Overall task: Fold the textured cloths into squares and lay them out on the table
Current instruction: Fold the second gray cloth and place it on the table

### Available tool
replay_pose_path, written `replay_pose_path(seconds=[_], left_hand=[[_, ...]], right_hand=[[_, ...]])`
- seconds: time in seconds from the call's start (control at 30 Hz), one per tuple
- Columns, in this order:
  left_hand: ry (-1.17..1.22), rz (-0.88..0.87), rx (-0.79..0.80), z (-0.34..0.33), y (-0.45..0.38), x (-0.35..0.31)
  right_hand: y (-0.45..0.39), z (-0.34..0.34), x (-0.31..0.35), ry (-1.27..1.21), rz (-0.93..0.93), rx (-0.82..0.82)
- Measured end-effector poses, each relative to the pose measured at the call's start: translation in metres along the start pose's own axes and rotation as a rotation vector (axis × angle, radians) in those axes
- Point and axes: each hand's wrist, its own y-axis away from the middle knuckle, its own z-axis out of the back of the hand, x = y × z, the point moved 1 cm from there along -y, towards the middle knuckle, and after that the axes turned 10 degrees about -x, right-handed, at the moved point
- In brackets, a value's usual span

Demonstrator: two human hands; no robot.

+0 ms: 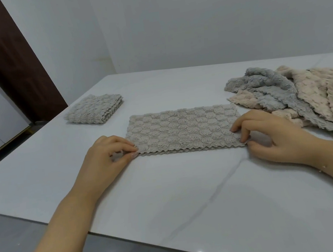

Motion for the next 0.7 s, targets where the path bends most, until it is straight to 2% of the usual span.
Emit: replay_pose_path(seconds=[0.1,0.23,0.3,0.4,0.5,0.6,0.7], left_hand=[[-0.045,-0.009,0.002,0.001,0.001,-0.003],[0.18,0.055,-0.101,-0.003,-0.006,-0.025],[0.191,0.017,-0.104,-0.012,-0.018,-0.044],[0.111,-0.07,0.072,-0.04,-0.043,-0.065],[-0.125,-0.126,0.302,-0.076,-0.056,-0.075],[-0.313,-0.097,0.426,-0.1,-0.056,-0.071],[-0.38,-0.06,0.475,-0.107,-0.054,-0.066]], right_hand=[[0.001,0.002,0.0,-0.099,-0.069,-0.074],[-0.002,-0.001,-0.005,-0.101,-0.19,-0.328],[-0.004,-0.006,-0.005,-0.063,-0.214,-0.332],[-0.009,-0.017,-0.001,-0.013,-0.24,-0.129],[-0.011,-0.026,0.0,0.092,-0.205,0.125],[-0.008,-0.027,-0.003,0.144,-0.224,0.252],[-0.006,-0.03,-0.005,0.198,-0.271,0.32]])
